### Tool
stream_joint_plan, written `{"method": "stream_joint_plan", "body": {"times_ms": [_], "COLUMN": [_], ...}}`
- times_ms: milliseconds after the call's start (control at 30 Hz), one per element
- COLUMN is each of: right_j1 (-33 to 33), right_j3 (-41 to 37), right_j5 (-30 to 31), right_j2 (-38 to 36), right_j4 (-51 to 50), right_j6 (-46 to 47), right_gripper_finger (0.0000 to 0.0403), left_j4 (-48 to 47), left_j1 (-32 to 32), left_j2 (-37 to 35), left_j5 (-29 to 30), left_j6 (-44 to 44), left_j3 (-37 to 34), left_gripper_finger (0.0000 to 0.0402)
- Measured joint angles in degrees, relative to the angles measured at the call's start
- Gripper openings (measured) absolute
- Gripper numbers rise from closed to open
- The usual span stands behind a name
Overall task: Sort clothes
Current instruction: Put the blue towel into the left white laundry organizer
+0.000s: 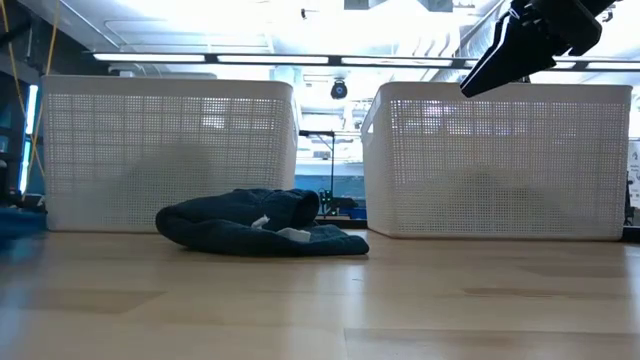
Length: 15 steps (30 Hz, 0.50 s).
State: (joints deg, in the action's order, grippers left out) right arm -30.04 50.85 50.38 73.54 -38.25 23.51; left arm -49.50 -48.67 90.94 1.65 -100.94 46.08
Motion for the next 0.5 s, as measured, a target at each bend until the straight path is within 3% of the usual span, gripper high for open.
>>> {"method": "stream_joint_plan", "body": {"times_ms": [100,200,367,500], "right_j1": [0.0,-0.2,-1.7,-3.8], "right_j3": [0.0,0.0,0.0,0.0], "right_j5": [0.0,0.0,0.1,1.4], "right_j2": [0.0,0.0,0.0,0.0], "right_j4": [0.0,0.0,0.1,0.2], "right_j6": [0.3,1.9,5.3,9.0], "right_gripper_finger": [0.0204,0.0204,0.0204,0.0204], "left_j4": [2.5,7.3,17.7,20.6], "left_j1": [2.8,5.5,10.6,13.4], "left_j2": [-1.5,-4.5,-8.6,-12.4], "left_j5": [13.3,25.8,40.8,48.8], "left_j6": [5.5,16.9,41.7,64.0], "left_j3": [2.7,6.0,10.5,16.1], "left_gripper_finger": [0.0011,0.0011,0.0005,0.0004]}}
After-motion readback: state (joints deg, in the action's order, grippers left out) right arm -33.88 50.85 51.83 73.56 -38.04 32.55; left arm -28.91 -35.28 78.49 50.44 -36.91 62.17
